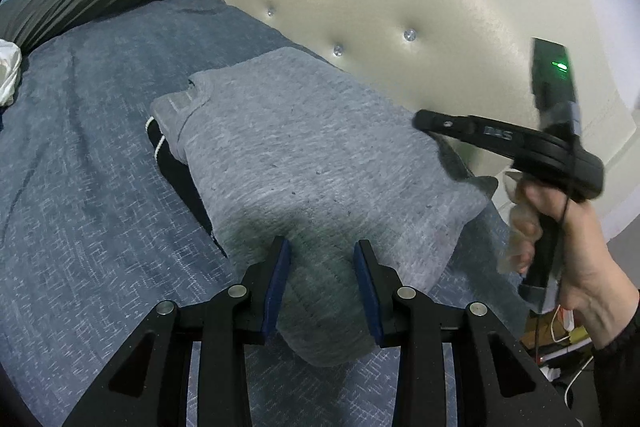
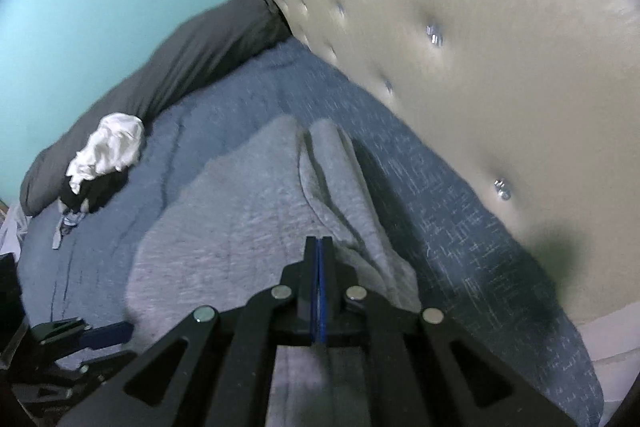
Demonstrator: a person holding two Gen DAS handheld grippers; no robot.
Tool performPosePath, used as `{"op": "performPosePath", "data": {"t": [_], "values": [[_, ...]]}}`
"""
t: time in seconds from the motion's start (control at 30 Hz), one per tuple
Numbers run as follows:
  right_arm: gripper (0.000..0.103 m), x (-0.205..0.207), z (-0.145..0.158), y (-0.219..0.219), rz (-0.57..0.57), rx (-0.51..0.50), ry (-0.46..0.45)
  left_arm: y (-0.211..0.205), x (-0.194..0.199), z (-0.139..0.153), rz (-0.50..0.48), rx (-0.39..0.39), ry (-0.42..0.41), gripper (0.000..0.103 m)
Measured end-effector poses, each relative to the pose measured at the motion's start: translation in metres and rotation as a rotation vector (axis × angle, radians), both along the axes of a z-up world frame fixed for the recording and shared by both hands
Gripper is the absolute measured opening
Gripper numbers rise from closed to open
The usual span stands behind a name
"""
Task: Fold clothes
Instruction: 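Open both tools and press the folded sweatshirt flat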
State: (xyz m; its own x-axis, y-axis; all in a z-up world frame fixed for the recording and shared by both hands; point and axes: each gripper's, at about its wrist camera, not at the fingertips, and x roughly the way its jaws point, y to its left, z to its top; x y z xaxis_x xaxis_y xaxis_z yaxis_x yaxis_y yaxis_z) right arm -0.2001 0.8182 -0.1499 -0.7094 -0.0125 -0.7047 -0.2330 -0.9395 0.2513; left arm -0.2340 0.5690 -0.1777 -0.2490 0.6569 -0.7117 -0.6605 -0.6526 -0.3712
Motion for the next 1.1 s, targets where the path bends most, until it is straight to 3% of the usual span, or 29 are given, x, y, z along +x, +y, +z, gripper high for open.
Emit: {"op": "performPosePath", "data": {"t": [0.2, 0.53, 0.9, 1.1], "values": [[0.000, 0.031, 0.005, -0.025, 0.062, 0.010, 0.042, 0.003, 0.011, 0.013, -0.022, -0.004, 0.042, 0.037], [0.000, 0.065, -0.040, -0.023, 0.038, 0.008, -0.007, 0.009, 0.023, 0.005, -0.045, -0.050, 0.056, 0.036], [0.000, 0.075, -0.009, -0.056, 0.081, 0.056, 0.142, 0.010, 0.026, 0.007, -0.022, -0.061, 0.063, 0.036], [0.000, 0.066, -0.019, -0.071, 0.119, 0.067, 0.112, 0.012, 0.025, 0.006, -0.020, -0.071, 0.066, 0.036]]}}
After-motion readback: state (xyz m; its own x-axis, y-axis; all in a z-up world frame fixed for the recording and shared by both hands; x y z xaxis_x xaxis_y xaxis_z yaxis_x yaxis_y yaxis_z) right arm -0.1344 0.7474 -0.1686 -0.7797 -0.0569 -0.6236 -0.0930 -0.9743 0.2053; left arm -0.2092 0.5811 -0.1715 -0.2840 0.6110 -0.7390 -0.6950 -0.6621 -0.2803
